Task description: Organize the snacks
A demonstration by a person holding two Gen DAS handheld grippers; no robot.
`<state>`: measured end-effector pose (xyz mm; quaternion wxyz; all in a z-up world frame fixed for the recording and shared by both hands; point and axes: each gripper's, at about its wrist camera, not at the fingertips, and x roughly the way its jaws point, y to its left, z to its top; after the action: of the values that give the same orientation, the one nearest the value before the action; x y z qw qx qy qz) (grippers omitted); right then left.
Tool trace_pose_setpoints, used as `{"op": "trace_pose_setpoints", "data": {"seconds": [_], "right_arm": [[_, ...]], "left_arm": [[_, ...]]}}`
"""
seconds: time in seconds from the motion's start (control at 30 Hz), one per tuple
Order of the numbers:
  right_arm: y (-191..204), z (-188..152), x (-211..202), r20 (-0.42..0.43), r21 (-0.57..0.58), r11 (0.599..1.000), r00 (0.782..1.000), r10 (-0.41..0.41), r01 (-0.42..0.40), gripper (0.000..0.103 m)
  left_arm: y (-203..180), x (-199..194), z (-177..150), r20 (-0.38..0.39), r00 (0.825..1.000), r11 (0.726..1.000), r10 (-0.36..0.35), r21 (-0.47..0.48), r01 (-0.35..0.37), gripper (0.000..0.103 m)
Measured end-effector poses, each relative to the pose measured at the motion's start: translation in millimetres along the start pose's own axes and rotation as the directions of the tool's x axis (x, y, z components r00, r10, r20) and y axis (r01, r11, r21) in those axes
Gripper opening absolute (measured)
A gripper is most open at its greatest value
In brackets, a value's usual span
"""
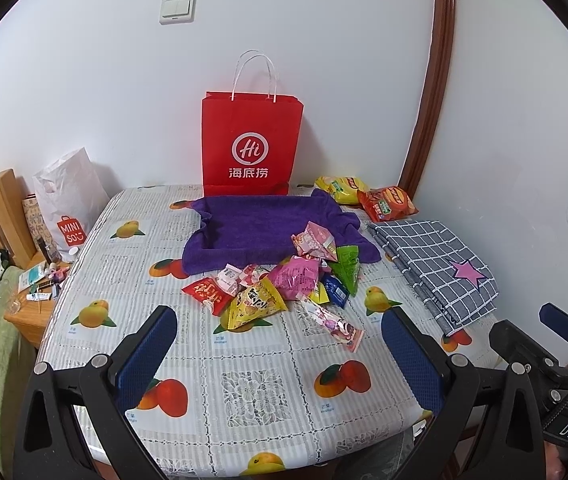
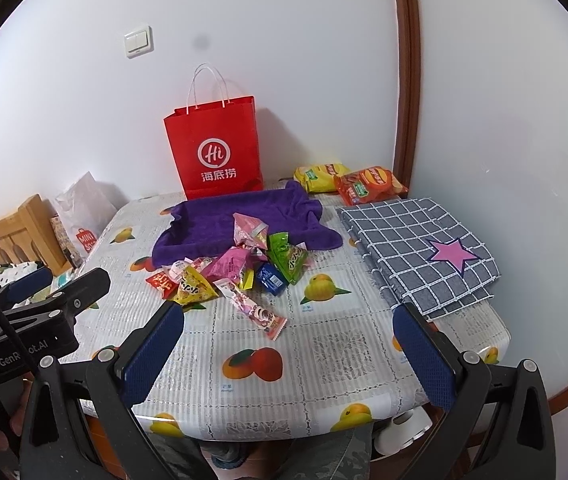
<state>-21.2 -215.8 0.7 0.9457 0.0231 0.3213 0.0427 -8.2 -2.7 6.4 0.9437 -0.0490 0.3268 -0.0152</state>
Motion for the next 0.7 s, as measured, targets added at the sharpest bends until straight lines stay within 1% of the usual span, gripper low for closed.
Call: {"op": "trace_pose_setpoints", "data": {"seconds": [0.2,0.3,0.4,0.6,0.7], "right_arm": [[2,-1,6,0.008,-0.017,1.000,1.000,0.003,-0.002,0.103],[4,-2,12,0.025,-0.014,1.000,1.000,0.009,-0.009,0.103],[5,-4,25,0.017,-0.017,1.000,1.000,0.010,-0.010,0.103],[9,-11,60,-0.051,-0.015,1.000,0.999,-0.010,0.009,0.103],[11,-15,78,-0.083,-0.011,1.000,0.997,-0.008,0.007,0.103]], "left_arm": [[0,6,-1,0.000,1.000,1.000,-0.008,0.005,0.008,0.103],[0,12,-5,-0.005,1.000,1.000,-0.009,0.007,0.009,0.103],[3,27,-11,-0.032,0.999,1.000,-0.006,0.008,0.007,0.103],[13,58,-23,-0.090,0.996,1.000,-0.007,-0.008,0.006,0.103],[21,76,-27,-0.119,0.993,1.000,-0.008,-0.022,0.005,0.102]]}}
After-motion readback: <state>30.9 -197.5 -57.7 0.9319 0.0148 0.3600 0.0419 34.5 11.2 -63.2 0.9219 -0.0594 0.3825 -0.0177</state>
